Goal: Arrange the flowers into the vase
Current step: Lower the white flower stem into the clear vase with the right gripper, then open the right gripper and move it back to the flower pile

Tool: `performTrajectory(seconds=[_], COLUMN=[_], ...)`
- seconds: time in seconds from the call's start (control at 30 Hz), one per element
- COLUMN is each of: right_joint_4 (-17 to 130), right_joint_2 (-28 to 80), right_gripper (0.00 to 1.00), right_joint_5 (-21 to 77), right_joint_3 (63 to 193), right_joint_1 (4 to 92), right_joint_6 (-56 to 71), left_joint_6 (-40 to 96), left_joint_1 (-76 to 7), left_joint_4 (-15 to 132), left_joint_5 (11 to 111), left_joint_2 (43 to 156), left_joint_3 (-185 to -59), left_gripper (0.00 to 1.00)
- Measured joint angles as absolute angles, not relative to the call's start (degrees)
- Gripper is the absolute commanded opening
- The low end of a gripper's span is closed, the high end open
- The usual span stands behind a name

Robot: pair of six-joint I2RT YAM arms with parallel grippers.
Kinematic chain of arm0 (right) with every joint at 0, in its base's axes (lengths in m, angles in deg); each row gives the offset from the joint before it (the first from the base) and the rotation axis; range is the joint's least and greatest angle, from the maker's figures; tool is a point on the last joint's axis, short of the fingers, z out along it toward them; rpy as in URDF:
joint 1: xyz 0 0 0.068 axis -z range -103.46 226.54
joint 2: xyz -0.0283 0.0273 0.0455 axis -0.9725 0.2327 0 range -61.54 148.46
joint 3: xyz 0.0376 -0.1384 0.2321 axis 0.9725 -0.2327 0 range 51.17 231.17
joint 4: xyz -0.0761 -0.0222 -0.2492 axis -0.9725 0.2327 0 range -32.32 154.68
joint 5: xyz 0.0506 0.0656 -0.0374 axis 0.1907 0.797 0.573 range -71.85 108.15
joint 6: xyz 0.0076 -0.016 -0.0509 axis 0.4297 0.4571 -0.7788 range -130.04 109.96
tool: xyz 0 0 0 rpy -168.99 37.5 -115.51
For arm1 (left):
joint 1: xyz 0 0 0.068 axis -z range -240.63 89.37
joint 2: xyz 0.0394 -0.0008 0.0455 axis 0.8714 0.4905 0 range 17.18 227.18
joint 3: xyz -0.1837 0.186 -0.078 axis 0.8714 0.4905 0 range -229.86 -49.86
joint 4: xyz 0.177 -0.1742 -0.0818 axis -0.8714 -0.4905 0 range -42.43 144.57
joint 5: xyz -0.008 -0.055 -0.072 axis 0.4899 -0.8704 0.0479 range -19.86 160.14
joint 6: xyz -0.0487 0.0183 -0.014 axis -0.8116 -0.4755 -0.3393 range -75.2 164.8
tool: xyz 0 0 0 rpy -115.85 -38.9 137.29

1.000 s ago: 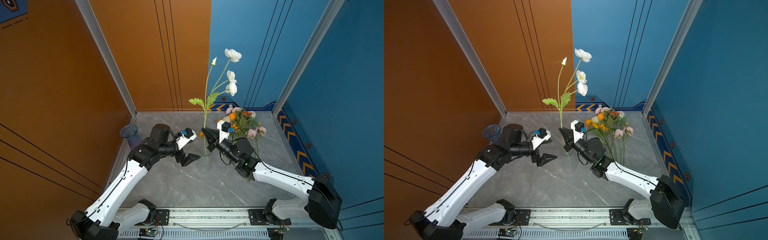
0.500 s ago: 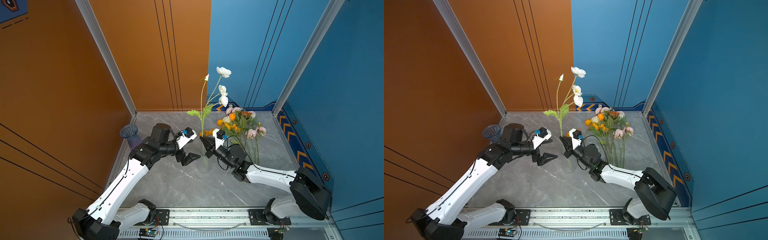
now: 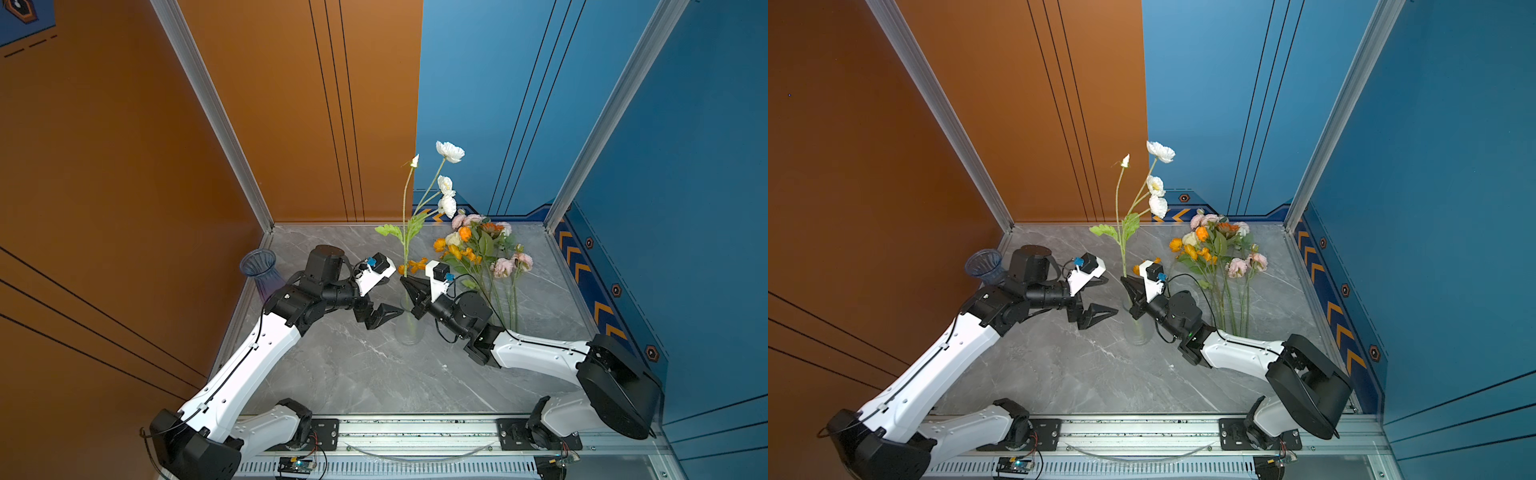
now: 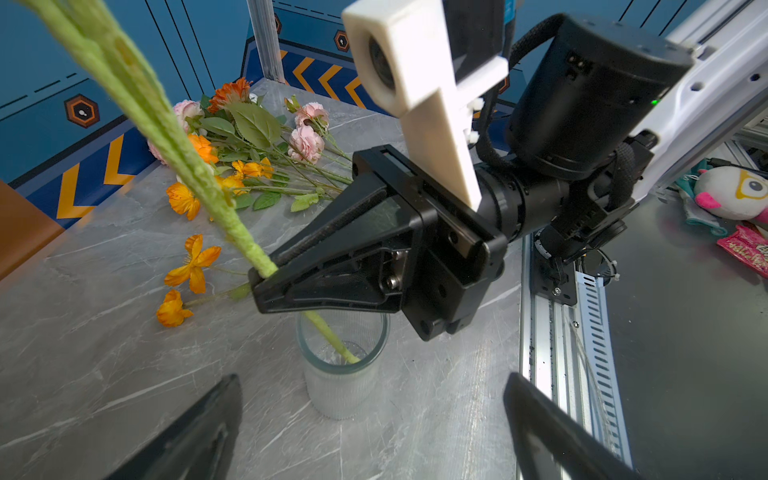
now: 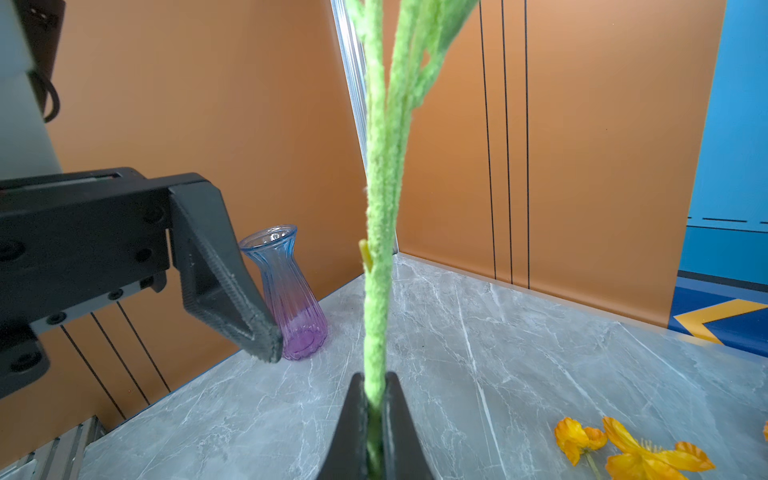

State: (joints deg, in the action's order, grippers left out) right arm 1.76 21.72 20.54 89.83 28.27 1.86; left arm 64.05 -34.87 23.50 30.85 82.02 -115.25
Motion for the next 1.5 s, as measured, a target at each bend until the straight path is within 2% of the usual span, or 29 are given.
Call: performTrajectory(seconds=[0.2,0.33,0.5,0.7,0.83,1.03,1.13,1.5], right_joint_4=[5.19,6.92,8.16,8.88,9.36,11.31,12.8,21.21], right_joint_2=[21.61,21.07,20.02,18.77,18.03,15.99,14.29,6.03], right_gripper=[0.12,0.14,0.24,0.3,0.4,0.71,0.82,0.85], right_joint_5=[20.54,20.57,20.59,20.92,20.94,20.48,19.36,15.87], right_joint_3=[89.83,89.83,89.83,89.83,89.83,89.76,89.59,88.45], right_joint_1=[28.25,28.25,28.21,27.99,27.66,27.35,27.33,27.51], right_joint_6=[1.82,1.8,1.75,1.75,1.47,0.64,0.27,0.29], left_joint_6=[64.03,64.03,64.03,64.03,64.03,64.03,64.03,63.83], left_joint_1=[-35.15,-35.2,-35.17,-35.13,-35.09,-35.07,-35.07,-34.91], left_joint_4=[23.52,23.55,23.57,23.59,23.68,23.7,23.7,23.77], left_joint_5=[30.81,30.81,30.81,30.81,30.81,30.79,30.81,30.42], left_joint_2=[82.0,81.78,81.25,81.23,81.23,81.23,81.23,81.23], left_joint_3=[-115.25,-115.25,-115.2,-115.2,-115.18,-115.18,-115.18,-115.18], left_gripper=[0.98,0.98,0.98,0.98,0.98,0.98,0.98,0.98])
